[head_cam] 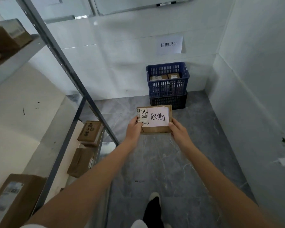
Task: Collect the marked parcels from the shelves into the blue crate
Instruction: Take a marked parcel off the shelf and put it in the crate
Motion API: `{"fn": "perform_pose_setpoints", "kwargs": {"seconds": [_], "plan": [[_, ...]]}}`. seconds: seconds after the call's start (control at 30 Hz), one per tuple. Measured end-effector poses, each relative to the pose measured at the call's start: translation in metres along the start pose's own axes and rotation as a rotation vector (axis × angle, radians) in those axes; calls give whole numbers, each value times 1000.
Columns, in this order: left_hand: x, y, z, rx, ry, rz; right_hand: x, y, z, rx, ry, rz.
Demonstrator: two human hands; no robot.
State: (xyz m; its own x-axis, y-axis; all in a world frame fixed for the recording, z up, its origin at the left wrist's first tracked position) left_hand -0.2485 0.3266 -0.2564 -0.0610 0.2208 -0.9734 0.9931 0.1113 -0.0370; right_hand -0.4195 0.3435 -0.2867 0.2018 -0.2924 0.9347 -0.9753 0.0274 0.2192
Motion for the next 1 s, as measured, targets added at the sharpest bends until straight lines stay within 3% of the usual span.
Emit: {"fn": "perform_pose_setpoints", "kwargs": {"seconds": [0.6, 1.0], "plan": [[-37, -57, 248, 64, 37, -31, 51, 10, 240, -88, -61, 17], [-49, -162, 398, 36, 76, -4, 61, 90, 411, -50, -108, -49]]}}
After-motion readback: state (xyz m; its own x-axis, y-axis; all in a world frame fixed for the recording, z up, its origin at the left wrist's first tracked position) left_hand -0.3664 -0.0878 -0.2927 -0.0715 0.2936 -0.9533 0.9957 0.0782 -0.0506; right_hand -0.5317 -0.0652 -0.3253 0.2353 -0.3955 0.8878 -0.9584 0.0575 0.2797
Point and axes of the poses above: each hand's wrist, its own z-axis towards the middle knuckle, its own y-axis out of the back of the hand, x = y × z, the point moved 1 cm from there along z, towards the middle knuckle, and after that the axes turned 12 degrees about -z, right-handed, at the moved point
